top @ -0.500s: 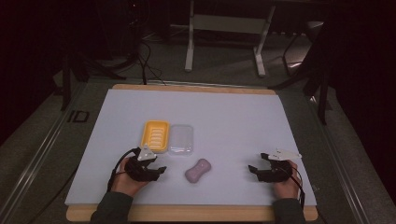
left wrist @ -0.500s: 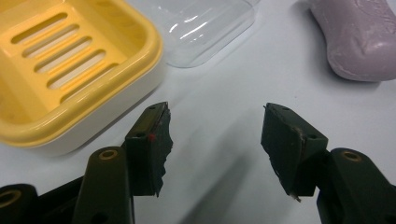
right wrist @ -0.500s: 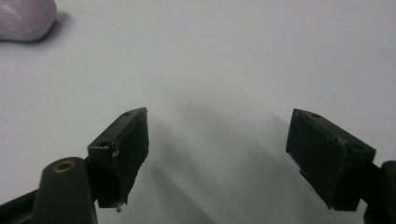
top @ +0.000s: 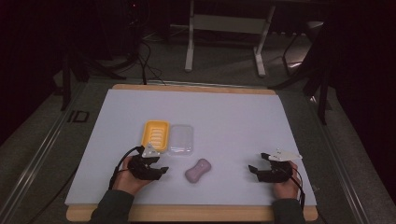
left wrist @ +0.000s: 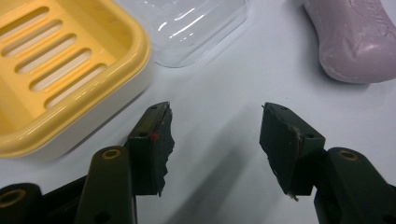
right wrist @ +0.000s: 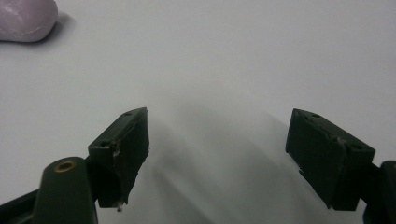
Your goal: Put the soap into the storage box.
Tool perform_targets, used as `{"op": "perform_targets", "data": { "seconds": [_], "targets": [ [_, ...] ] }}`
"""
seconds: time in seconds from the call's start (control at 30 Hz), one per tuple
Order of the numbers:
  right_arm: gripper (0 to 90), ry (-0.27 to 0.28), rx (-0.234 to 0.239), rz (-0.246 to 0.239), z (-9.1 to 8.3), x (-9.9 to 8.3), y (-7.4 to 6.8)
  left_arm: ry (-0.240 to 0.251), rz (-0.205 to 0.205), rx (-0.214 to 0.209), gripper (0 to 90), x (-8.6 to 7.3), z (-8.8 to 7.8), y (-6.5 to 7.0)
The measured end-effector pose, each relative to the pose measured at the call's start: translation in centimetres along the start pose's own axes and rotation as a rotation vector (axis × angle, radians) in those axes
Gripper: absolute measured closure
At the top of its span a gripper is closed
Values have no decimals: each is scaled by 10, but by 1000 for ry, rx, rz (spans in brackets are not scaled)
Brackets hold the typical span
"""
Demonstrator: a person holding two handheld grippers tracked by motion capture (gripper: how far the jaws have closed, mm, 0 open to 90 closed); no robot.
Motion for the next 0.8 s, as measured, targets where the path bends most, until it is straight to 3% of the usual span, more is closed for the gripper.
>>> {"op": "perform_targets", "data": {
  "seconds": [0.8],
  "targets": [
    [203,11,-6,-11,-2,0,-1,-69,54,-27,447,31,9,10]
  ]
}}
Point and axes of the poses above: each handheld gripper's, and its own axes: z roughly forward along the jaws, x roughly out of its top, y roughly to its right, the point moved 2 cm from there along z, roughly forward along the jaws, and after that the axes turned 14 degrees about y, right-handed, at the moved point
